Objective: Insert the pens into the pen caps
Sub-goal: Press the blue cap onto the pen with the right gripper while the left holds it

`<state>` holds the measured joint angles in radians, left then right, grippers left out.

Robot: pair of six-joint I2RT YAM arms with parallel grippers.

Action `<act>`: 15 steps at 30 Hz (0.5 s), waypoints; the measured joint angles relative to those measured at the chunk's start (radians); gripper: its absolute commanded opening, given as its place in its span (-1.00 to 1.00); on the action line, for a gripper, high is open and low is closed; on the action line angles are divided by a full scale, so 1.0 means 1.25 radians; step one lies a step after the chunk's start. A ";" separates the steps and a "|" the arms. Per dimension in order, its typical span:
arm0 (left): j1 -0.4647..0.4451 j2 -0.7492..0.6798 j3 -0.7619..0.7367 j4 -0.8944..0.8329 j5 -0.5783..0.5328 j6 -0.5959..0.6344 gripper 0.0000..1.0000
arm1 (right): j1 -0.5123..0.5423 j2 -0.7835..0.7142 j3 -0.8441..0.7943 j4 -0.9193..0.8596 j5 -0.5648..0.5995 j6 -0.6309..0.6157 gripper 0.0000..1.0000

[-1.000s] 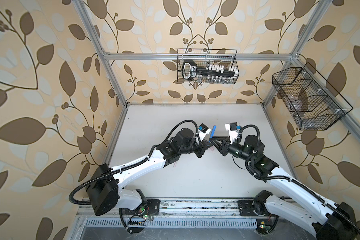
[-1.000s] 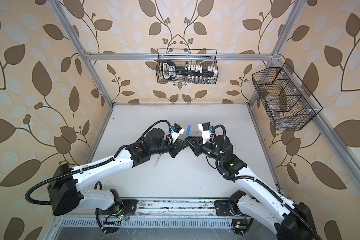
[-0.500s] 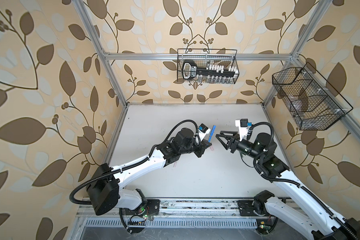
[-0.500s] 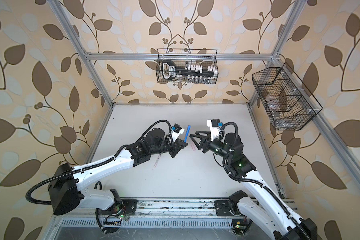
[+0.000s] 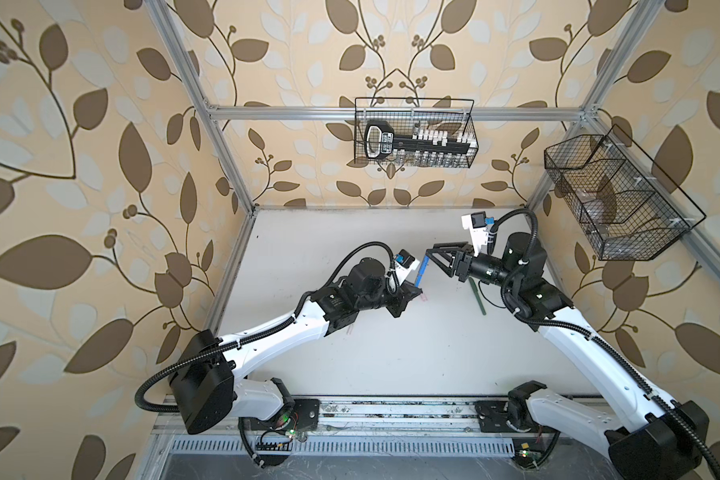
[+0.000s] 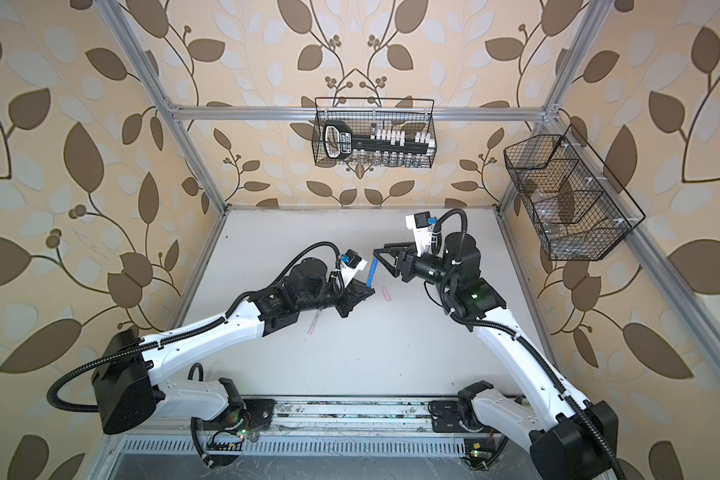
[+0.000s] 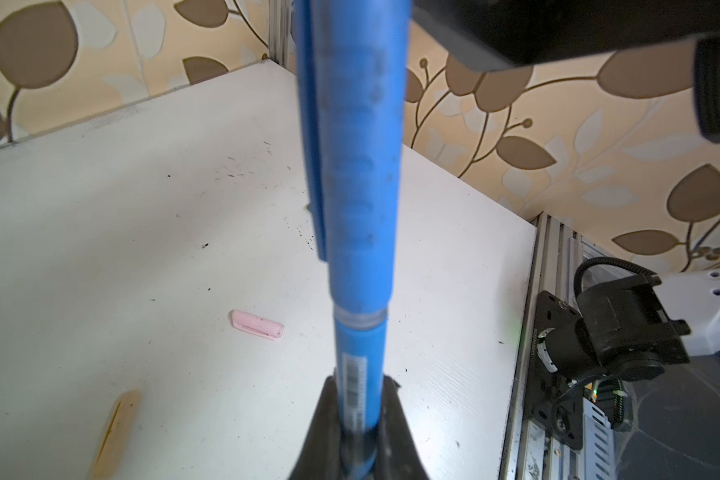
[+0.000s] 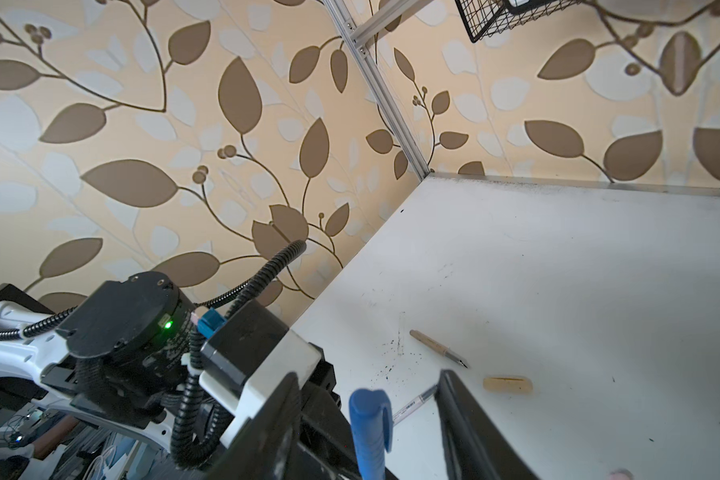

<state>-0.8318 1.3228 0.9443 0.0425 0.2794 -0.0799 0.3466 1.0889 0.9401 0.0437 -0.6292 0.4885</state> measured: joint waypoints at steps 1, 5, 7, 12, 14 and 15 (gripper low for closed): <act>0.000 0.000 0.000 -0.002 0.001 0.000 -1.00 | 0.000 0.010 0.004 -0.002 -0.005 0.000 -0.03; 0.000 0.000 0.000 -0.007 0.002 0.000 -1.00 | 0.002 0.028 0.007 -0.015 -0.019 -0.002 -0.11; 0.000 0.000 0.000 -0.009 0.002 0.000 -1.00 | 0.006 0.029 0.007 -0.024 -0.022 -0.006 -0.19; 0.000 0.000 0.000 -0.011 0.002 0.001 -1.00 | 0.020 0.028 0.007 -0.055 -0.020 -0.019 -0.43; 0.000 -0.001 0.000 -0.011 0.002 0.002 -1.00 | 0.022 0.028 0.007 -0.065 -0.020 -0.023 -0.57; 0.000 -0.003 0.000 -0.012 0.001 0.002 -1.00 | 0.024 0.027 0.007 -0.069 -0.020 -0.025 -0.61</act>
<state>-0.8318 1.3193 0.9443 0.0277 0.2806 -0.0769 0.3767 1.1233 0.9485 -0.0422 -0.6548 0.4572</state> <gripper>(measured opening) 0.108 0.232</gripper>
